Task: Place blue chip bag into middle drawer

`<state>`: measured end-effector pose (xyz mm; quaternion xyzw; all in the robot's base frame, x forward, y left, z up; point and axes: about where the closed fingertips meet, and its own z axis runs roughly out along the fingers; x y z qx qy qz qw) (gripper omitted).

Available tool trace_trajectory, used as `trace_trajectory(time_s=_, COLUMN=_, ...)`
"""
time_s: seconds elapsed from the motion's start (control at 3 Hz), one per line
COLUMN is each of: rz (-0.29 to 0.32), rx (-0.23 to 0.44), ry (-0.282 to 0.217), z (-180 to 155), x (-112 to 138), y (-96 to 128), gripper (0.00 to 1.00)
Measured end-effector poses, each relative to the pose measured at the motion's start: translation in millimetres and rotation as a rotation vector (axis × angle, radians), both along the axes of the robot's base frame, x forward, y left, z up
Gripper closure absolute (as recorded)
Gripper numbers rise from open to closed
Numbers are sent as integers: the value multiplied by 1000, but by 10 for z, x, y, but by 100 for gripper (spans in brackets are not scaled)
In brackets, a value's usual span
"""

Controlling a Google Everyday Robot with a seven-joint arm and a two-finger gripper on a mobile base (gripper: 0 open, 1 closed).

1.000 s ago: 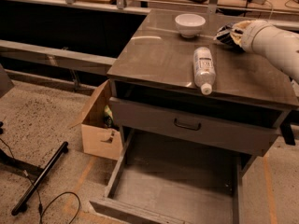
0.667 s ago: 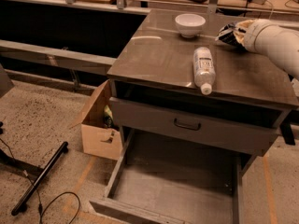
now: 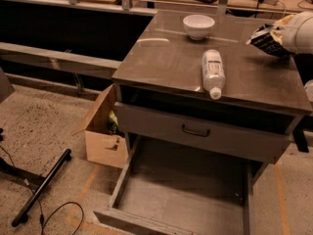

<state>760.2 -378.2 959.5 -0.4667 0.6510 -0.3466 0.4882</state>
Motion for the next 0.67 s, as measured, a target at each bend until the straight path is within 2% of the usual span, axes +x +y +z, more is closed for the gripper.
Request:
trace_trajectory(time_s=0.33, rz=-72, rx=48, ry=115, z=70, x=-558, y=-12, gripper=100)
trace_trajectory(time_s=0.67, rz=-91, rx=103, ry=259, z=52, x=-1189, y=191, gripper=100)
